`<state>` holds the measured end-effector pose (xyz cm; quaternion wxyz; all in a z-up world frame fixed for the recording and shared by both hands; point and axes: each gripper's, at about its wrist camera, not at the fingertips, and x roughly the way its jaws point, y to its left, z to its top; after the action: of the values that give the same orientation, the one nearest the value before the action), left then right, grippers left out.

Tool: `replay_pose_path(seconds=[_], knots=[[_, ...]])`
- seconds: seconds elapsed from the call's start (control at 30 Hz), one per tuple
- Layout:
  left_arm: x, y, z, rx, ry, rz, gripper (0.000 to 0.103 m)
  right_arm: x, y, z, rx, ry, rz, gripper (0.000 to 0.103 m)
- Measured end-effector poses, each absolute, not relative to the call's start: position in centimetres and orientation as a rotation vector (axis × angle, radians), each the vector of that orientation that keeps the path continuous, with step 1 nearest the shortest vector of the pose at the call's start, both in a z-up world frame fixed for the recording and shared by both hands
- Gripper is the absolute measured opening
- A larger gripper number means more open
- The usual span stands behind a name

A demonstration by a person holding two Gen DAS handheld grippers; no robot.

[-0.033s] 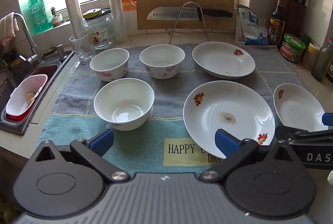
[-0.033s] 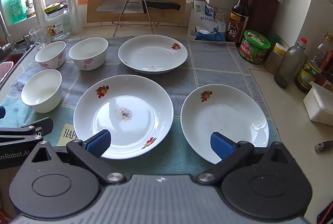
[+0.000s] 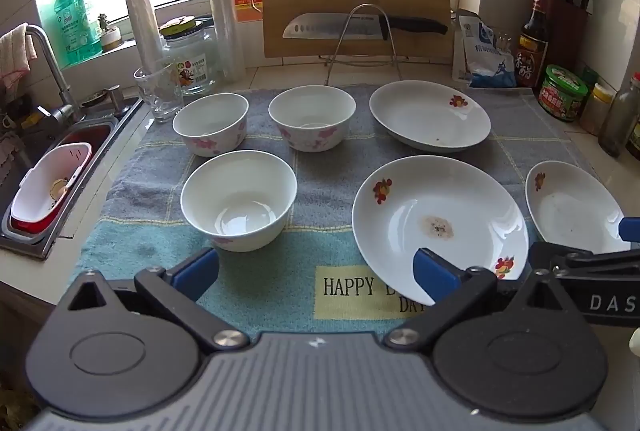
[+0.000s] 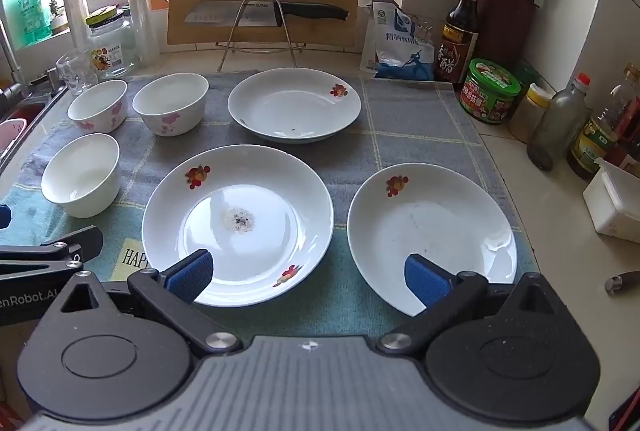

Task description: Organize plates and bowls

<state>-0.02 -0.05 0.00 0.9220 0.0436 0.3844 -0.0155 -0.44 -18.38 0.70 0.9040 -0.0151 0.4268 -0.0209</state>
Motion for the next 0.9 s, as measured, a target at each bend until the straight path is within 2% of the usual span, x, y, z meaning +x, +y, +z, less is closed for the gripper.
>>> replay_pose_path(seconds=[0.9], knots=[[0.07,-0.02,0.78,0.082,0.788,-0.026,0.102,-0.76,-18.2,1.07,-0.036,0.863,-0.043,0.103]])
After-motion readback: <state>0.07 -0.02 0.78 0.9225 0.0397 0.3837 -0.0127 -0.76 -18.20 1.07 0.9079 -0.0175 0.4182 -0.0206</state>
